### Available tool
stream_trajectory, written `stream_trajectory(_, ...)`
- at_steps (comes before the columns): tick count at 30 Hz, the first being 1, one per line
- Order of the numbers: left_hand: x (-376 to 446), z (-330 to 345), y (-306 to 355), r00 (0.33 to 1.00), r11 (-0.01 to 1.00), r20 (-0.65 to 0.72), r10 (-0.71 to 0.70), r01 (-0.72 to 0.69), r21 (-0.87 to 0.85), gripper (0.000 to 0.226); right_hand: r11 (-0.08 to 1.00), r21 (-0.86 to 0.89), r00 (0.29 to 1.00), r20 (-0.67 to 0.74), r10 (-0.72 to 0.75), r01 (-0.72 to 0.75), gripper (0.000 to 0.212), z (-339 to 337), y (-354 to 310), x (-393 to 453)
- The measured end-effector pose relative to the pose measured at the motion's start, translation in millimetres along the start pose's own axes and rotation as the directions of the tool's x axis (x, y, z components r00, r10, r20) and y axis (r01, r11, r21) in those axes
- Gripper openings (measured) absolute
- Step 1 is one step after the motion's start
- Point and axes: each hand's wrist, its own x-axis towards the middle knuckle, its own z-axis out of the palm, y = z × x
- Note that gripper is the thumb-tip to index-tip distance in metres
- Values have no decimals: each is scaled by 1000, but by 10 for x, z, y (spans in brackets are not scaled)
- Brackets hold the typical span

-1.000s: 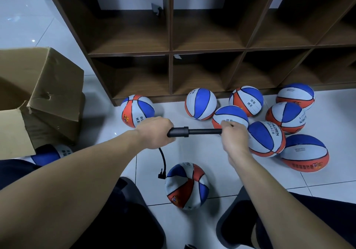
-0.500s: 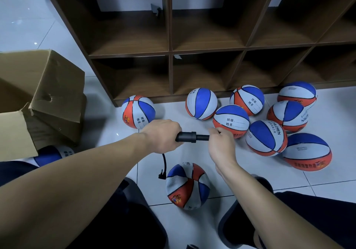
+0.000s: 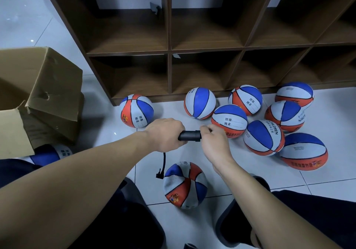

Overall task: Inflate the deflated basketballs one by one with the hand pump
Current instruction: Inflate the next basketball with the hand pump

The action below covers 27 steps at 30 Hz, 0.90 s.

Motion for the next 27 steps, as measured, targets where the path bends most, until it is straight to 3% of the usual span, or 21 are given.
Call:
stream_trajectory(3,-2,6,-62,1000,999,11,-24,24,-23,34,999,-35,999,5,-36,36,34,-49,-13,37)
stream_trajectory(8,-63,6,-390,989,989,68,-132,136,-58,34,1000,2,995,-104,-9,10,41,-332,53,240)
stream_trajectory(11,-59,3,-385,989,989,92,-119,126,-78,33,996,78,980,-188,68,-54,41,-374,127,282)
stream_trajectory(14,-26,-2,-274,993,993,85,-85,92,-75,33,1000,-23,967,-255,-14,8,39,-276,137,192)
stream_trajectory(20,4,-48,-86,998,998,46,-47,48,-37,33,993,-89,963,-248,-102,83,36,-68,59,21)
stream_trajectory(27,-5,-15,31,998,1000,57,-18,17,18,31,992,-115,987,-143,-67,50,36,121,98,-87)
